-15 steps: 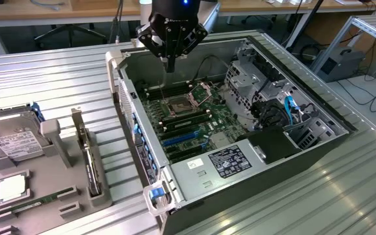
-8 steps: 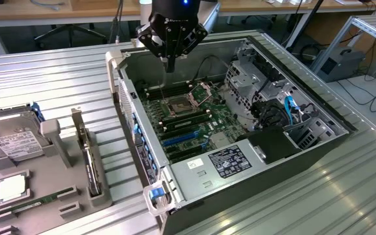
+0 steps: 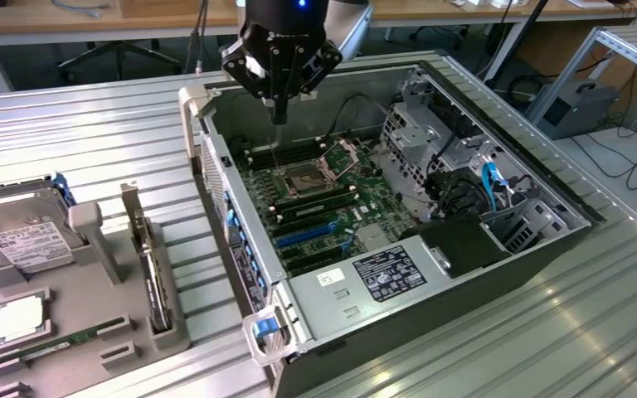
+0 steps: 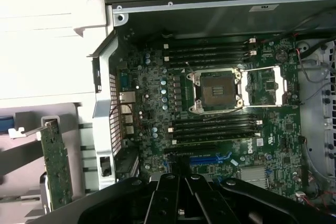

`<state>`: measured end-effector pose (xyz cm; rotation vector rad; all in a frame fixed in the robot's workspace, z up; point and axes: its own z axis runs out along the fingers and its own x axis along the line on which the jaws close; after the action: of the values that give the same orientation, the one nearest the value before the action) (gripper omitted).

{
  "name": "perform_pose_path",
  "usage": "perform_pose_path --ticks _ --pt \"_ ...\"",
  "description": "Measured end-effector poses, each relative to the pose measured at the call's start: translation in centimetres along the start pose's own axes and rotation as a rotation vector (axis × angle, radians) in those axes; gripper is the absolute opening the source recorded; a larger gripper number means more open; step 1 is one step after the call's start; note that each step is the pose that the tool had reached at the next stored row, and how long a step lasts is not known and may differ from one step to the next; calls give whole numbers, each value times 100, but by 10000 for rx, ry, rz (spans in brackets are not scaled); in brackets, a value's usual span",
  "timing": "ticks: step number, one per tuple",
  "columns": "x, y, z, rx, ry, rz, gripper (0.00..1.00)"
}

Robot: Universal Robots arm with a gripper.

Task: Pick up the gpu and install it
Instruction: 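Reach for the gpu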

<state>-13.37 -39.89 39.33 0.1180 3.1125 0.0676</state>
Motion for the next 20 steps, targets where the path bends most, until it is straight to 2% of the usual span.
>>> perform_pose_path --ticks 20 --pt "322 -24 -9 -1 0 0 11"
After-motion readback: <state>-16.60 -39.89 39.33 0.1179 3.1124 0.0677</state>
